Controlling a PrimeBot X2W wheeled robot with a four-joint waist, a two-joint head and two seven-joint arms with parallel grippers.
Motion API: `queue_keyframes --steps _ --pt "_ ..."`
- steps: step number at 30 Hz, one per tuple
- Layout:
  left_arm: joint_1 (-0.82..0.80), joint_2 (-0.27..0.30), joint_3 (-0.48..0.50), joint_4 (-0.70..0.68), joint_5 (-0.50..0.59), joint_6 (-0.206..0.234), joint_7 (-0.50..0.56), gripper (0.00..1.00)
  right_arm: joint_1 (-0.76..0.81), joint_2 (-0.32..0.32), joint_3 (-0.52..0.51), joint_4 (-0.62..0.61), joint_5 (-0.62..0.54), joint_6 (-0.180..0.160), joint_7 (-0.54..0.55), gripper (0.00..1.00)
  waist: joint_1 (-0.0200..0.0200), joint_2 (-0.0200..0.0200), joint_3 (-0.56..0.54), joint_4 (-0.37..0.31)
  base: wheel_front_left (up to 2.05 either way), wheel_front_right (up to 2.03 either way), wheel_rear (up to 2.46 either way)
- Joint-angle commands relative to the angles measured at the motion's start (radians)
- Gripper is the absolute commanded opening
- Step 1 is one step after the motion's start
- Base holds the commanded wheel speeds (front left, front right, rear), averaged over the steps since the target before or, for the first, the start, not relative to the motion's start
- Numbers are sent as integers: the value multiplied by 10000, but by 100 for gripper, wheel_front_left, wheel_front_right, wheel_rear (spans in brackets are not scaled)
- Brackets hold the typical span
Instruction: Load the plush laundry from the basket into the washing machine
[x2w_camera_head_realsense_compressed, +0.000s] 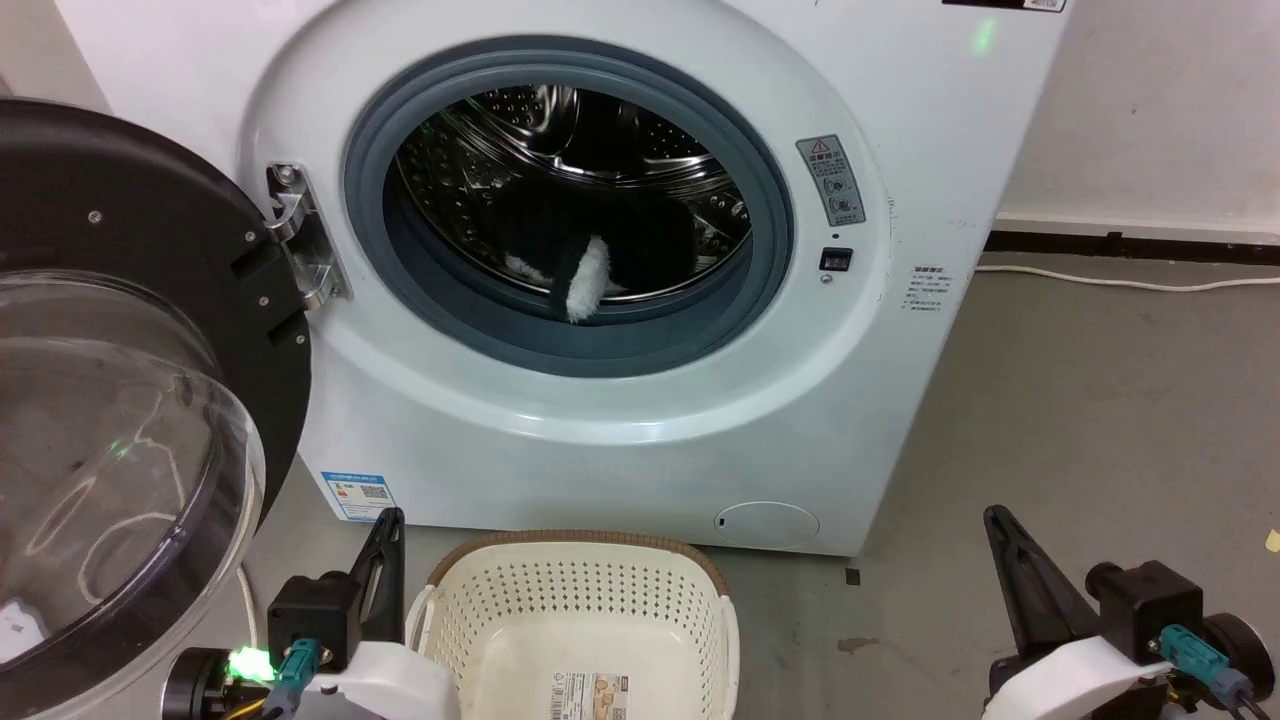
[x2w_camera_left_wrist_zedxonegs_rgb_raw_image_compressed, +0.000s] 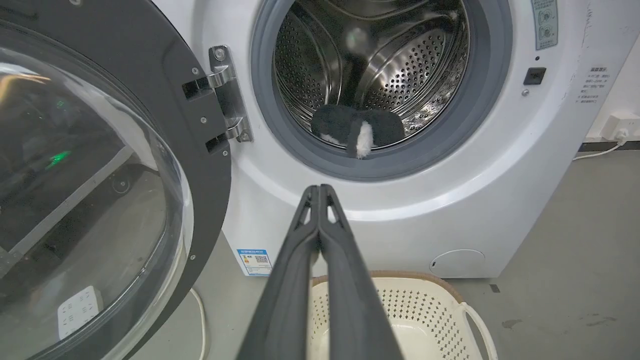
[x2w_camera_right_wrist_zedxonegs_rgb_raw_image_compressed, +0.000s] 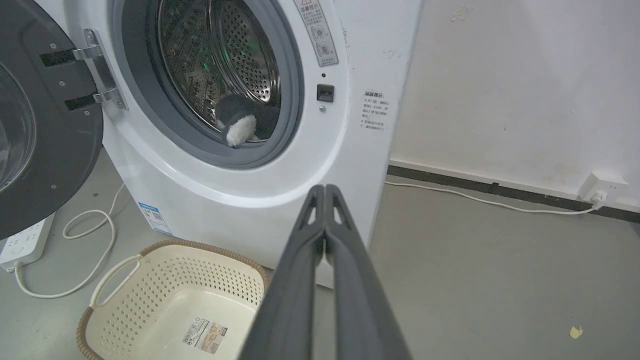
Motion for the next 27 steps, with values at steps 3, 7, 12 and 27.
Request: queue_keyframes --steps 3,7,12,27 --pt "-142 -97 108 -104 175 -40 155 0 -182 -7 48 -92 -159 -8 163 0 0 0 6 -24 0 0 0" --pt "-160 -127 159 -133 224 -46 237 0 -206 -8 64 -110 -207 -9 245 0 -1 0 10 -42 0 0 0" --pt "-183 -163 222 -170 284 -53 338 0 -235 -8 85 -133 -266 -9 347 0 -1 0 16 -63 0 0 0" --pt "-206 -201 287 -208 346 -60 442 0 -265 -8 106 -156 -327 -9 452 0 -1 0 21 -85 0 0 0"
